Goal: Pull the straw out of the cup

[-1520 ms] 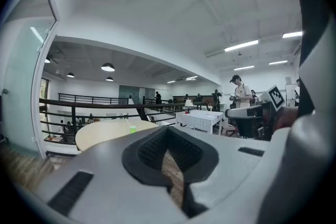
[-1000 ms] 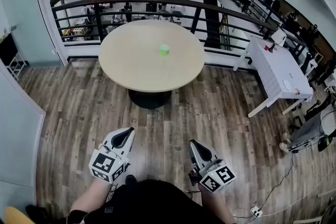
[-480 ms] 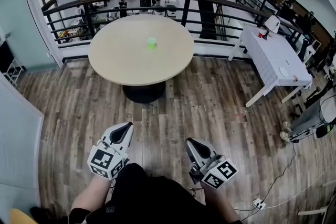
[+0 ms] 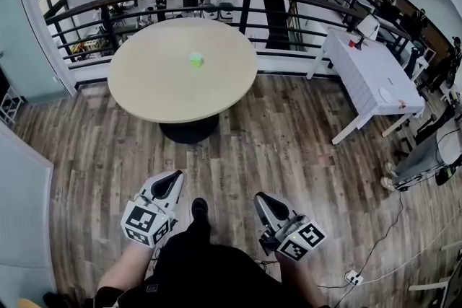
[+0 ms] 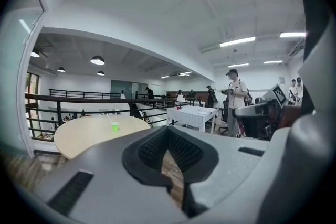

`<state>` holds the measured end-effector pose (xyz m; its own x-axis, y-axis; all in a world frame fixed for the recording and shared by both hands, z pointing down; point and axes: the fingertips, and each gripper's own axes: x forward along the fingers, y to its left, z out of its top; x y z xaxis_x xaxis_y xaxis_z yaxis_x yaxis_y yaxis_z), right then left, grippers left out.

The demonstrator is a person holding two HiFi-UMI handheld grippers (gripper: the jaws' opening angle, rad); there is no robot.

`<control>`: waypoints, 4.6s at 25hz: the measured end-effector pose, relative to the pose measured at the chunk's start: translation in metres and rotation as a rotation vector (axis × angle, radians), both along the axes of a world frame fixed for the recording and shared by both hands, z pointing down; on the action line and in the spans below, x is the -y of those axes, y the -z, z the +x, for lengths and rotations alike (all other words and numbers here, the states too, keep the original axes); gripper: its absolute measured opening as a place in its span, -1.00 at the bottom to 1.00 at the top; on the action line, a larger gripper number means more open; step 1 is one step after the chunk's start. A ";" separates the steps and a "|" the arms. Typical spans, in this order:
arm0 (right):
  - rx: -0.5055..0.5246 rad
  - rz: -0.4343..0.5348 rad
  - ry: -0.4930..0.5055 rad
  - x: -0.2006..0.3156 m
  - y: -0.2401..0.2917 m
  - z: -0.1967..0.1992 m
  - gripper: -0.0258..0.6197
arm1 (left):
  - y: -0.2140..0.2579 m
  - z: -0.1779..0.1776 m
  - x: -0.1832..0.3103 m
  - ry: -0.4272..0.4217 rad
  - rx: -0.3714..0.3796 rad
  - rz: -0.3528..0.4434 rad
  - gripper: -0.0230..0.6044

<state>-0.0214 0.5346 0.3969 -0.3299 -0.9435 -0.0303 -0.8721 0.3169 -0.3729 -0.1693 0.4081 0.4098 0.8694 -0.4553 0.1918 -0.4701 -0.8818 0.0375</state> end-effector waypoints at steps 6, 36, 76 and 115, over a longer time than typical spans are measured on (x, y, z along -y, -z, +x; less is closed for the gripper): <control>0.000 -0.031 -0.017 0.058 -0.007 0.028 -0.85 | -0.008 0.031 0.061 -0.013 -0.010 -0.019 -0.90; -0.025 -0.076 0.069 0.330 -0.010 0.043 -0.85 | -0.015 0.038 0.316 0.054 -0.063 -0.055 -0.90; 0.020 -0.151 0.387 0.635 -0.035 0.171 -0.85 | -0.045 0.179 0.558 0.224 -0.038 -0.185 -0.90; 0.048 -0.351 0.484 0.792 -0.169 0.151 -0.85 | -0.201 0.242 0.726 0.126 -0.041 -0.277 -0.38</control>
